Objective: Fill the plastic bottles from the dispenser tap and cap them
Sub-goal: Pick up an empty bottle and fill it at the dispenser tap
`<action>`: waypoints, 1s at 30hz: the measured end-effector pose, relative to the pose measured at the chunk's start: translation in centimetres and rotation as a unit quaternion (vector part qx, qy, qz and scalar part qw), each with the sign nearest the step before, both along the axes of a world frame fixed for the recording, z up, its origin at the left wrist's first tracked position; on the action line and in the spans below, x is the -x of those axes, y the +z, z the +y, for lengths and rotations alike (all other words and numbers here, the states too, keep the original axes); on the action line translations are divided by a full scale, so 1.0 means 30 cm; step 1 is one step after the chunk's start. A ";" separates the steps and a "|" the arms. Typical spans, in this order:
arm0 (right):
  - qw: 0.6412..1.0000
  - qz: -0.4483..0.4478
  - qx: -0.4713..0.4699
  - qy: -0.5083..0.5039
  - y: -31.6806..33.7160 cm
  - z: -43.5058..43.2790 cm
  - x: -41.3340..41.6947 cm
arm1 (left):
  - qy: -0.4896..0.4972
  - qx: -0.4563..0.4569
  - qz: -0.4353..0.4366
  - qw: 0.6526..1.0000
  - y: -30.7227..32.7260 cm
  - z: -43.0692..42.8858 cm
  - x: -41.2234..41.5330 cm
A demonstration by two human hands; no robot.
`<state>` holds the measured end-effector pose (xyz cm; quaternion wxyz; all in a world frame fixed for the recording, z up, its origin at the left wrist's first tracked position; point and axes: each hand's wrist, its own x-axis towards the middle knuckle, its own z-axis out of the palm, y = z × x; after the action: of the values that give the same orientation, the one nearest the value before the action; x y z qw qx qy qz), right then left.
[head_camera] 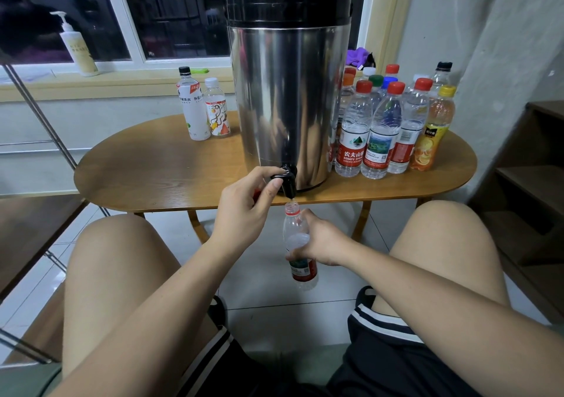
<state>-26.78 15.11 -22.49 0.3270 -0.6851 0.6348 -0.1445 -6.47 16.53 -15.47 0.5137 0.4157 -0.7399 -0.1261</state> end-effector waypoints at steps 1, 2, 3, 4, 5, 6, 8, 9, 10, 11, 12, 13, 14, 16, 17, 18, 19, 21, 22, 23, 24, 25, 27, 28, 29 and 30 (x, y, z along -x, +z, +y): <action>1.000 0.000 0.000 0.000 0.000 0.002 0.001 | 0.001 -0.001 -0.001 1.000 0.000 0.000 0.000; 1.000 -0.001 0.000 0.000 0.001 0.002 0.002 | 0.002 -0.001 -0.002 1.000 0.000 -0.001 -0.001; 1.000 -0.002 0.001 0.001 0.001 0.003 0.002 | 0.003 -0.002 -0.004 1.000 0.000 -0.001 -0.001; 1.000 -0.002 0.001 0.001 0.002 0.004 0.002 | 0.004 -0.003 -0.005 1.000 -0.001 -0.002 -0.001; 1.000 -0.001 0.001 0.002 0.003 0.004 0.001 | 0.003 -0.002 -0.006 1.000 -0.001 -0.002 -0.001; 1.000 0.000 0.001 0.002 0.005 0.005 0.000 | 0.003 -0.001 -0.007 1.000 0.000 -0.002 0.000; 1.000 0.000 0.001 0.004 0.006 0.005 -0.003 | 0.002 0.001 -0.007 1.000 0.001 -0.001 0.000; 1.000 0.000 0.002 0.005 0.007 0.004 -0.003 | 0.002 0.002 -0.008 1.000 0.001 -0.001 -0.001; 1.000 0.000 0.002 0.006 0.007 0.004 -0.003 | 0.002 0.002 -0.009 1.000 0.000 -0.001 -0.002; 1.000 0.000 0.003 0.006 0.007 0.003 -0.003 | 0.002 0.001 -0.009 1.000 0.001 -0.001 -0.002; 1.000 -0.001 0.003 0.005 0.008 0.003 -0.003 | 0.002 0.001 -0.008 1.000 0.000 -0.002 -0.003; 1.000 -0.001 0.003 0.005 0.008 0.004 -0.003 | 0.002 0.001 -0.007 1.000 0.000 -0.002 -0.003; 1.000 0.000 0.004 0.005 0.009 0.004 -0.002 | 0.002 0.002 -0.007 1.000 0.001 -0.001 -0.003; 1.000 0.002 0.006 0.008 0.007 0.004 -0.001 | 0.001 0.005 -0.008 1.000 0.001 0.000 -0.001; 1.000 0.003 0.006 0.009 0.006 0.004 0.000 | 0.001 0.006 -0.008 1.000 0.002 0.000 -0.001; 1.000 0.003 0.005 0.008 0.005 0.004 0.001 | 0.001 0.007 -0.008 1.000 0.002 0.000 0.000; 1.000 0.003 0.006 0.008 0.003 0.003 0.001 | 0.001 0.007 -0.009 1.000 0.002 0.000 -0.001; 1.000 0.006 0.008 0.008 0.002 0.002 0.001 | 0.001 0.006 -0.009 1.000 0.002 -0.001 -0.001; 1.000 0.006 0.008 0.008 0.001 0.002 0.001 | 0.001 0.005 -0.008 1.000 0.002 -0.001 0.000; 1.000 0.006 0.008 0.007 0.000 0.000 0.002 | 0.001 0.004 -0.008 1.000 0.002 -0.001 0.001; 1.000 0.005 0.007 0.005 -0.001 -0.001 0.002 | 0.001 0.004 -0.007 1.000 0.002 -0.001 0.001; 1.000 0.004 0.006 0.003 -0.002 -0.002 0.002 | 0.002 0.005 -0.007 1.000 0.001 -0.001 0.001; 1.000 0.002 0.005 -0.002 -0.005 -0.003 0.003 | 0.003 0.003 -0.006 1.000 -0.002 -0.002 0.001; 1.000 0.001 0.004 -0.004 -0.006 -0.004 0.003 | 0.002 0.002 -0.006 1.000 -0.002 -0.003 0.000; 1.000 0.001 0.005 -0.004 -0.006 -0.004 0.003 | 0.002 0.001 -0.006 1.000 -0.002 -0.003 -0.001; 1.000 0.001 0.005 -0.004 -0.006 -0.003 0.002 | 0.002 0.001 -0.007 1.000 -0.002 -0.004 -0.001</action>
<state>-26.84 15.01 -22.69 0.3220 -0.6842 0.6374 -0.1481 -6.45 16.40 -15.52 0.5094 0.4177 -0.7425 -0.1217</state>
